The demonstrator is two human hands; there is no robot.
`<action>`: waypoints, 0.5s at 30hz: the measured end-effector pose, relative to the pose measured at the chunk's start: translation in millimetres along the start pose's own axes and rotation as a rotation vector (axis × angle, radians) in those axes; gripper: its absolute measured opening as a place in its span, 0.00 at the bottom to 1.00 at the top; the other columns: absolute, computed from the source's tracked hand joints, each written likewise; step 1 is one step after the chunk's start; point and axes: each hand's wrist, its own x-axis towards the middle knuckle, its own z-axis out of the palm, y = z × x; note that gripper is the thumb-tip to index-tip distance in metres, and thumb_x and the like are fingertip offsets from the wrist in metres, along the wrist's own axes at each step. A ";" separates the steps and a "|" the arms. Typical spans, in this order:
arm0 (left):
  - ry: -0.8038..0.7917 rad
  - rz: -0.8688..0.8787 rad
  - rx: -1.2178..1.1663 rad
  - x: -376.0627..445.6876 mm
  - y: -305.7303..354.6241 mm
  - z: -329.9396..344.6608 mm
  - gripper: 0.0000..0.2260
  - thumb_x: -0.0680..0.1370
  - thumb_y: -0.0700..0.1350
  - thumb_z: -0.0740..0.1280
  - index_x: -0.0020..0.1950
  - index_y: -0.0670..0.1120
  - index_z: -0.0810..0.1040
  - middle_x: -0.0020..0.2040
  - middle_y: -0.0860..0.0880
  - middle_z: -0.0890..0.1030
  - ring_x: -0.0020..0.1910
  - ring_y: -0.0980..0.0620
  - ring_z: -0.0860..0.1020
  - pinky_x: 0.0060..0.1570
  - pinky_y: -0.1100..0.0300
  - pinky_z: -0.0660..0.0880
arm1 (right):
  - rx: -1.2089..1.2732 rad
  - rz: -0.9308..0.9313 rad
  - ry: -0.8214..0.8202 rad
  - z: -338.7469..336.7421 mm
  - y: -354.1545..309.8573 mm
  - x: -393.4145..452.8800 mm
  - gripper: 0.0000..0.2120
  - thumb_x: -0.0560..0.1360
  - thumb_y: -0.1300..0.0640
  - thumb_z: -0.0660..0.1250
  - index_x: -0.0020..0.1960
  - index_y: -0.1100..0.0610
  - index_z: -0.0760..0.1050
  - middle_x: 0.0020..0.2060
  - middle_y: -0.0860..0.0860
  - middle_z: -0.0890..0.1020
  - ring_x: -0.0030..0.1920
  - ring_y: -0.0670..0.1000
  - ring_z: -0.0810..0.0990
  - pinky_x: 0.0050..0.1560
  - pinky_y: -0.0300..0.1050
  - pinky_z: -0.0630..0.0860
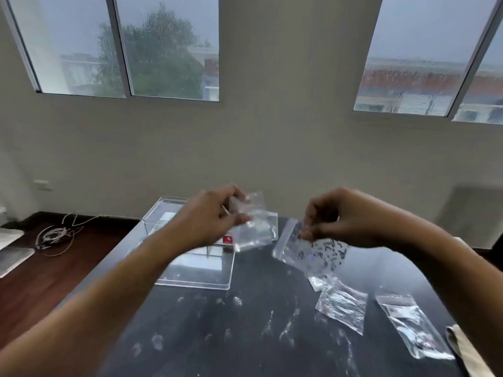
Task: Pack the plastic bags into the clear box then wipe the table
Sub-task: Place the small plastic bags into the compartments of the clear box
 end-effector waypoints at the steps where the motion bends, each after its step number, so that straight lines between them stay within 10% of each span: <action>1: 0.046 -0.019 0.003 7.9 -9.1 -12.6 0.10 0.74 0.54 0.76 0.53 0.57 0.80 0.35 0.56 0.80 0.30 0.58 0.77 0.36 0.63 0.74 | 0.063 0.004 0.054 1.0 -3.2 12.7 0.06 0.72 0.53 0.79 0.43 0.53 0.84 0.35 0.47 0.87 0.32 0.47 0.80 0.39 0.43 0.76; 9: -0.007 -0.206 0.267 59.7 -74.4 -65.8 0.18 0.76 0.57 0.72 0.63 0.52 0.77 0.36 0.51 0.79 0.35 0.53 0.76 0.38 0.57 0.70 | 0.539 0.217 0.217 64.3 -32.7 133.2 0.08 0.74 0.65 0.77 0.47 0.65 0.79 0.35 0.59 0.84 0.22 0.50 0.78 0.23 0.40 0.77; 15: -0.207 -0.253 0.375 57.9 -88.4 -41.0 0.22 0.78 0.56 0.70 0.70 0.51 0.73 0.39 0.55 0.76 0.40 0.51 0.73 0.43 0.57 0.68 | 0.151 0.270 0.300 106.5 -26.8 173.6 0.10 0.68 0.56 0.79 0.34 0.60 0.82 0.31 0.54 0.86 0.36 0.55 0.86 0.41 0.50 0.84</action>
